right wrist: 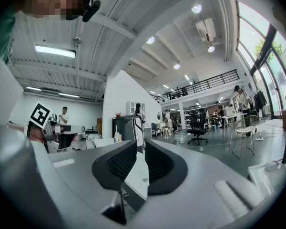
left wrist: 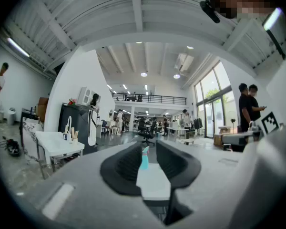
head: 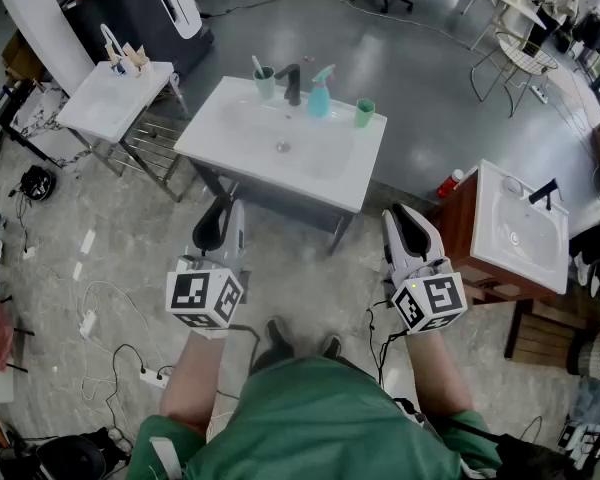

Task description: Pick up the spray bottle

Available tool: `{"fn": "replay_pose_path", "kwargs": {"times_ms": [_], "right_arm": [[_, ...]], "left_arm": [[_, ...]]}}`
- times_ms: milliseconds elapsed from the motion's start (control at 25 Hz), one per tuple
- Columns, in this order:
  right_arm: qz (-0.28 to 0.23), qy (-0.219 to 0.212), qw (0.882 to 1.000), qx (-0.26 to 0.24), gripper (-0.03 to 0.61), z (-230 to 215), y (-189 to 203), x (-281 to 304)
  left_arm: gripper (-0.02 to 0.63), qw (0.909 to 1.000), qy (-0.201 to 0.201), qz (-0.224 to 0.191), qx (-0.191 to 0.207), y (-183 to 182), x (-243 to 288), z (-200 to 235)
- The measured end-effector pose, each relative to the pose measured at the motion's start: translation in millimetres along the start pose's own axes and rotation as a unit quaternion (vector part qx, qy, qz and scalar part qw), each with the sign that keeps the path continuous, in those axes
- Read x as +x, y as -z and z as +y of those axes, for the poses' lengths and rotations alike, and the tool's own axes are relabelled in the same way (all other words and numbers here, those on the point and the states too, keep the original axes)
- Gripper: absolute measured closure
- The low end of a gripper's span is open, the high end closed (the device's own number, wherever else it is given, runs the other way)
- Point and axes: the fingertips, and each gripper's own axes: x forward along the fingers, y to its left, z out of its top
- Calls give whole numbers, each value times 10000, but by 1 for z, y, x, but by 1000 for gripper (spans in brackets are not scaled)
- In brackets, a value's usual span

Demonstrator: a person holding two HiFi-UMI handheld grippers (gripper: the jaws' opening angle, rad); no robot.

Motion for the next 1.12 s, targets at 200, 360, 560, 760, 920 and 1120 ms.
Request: {"fn": "replay_pose_path", "kwargs": {"times_ms": [200,360,560,760,920,1120], "right_arm": [[-1,87,10000,5,523,3,0,17],[19,143,9999,-10,523,9,1,30],[-68,348,9993,130,523,8,-3,44],[-237,668,9973,195,500,4,-12,59],[-268,760,9966,182,428,16,-19,74],[-363,831,9958,86,428,46,-31,95]], "left_arm": [[522,10000,16,-11,-13,-2,8,19],[522,10000,43,-4,-54,-1,12,34],[520,10000,19,-72,25,-9,13,57],[468,9995,-33,-294,126,-22,7,83],[430,9994,20,-321,115,-27,2,107],[426,9991,83,-409,52,-35,-5,145]]}}
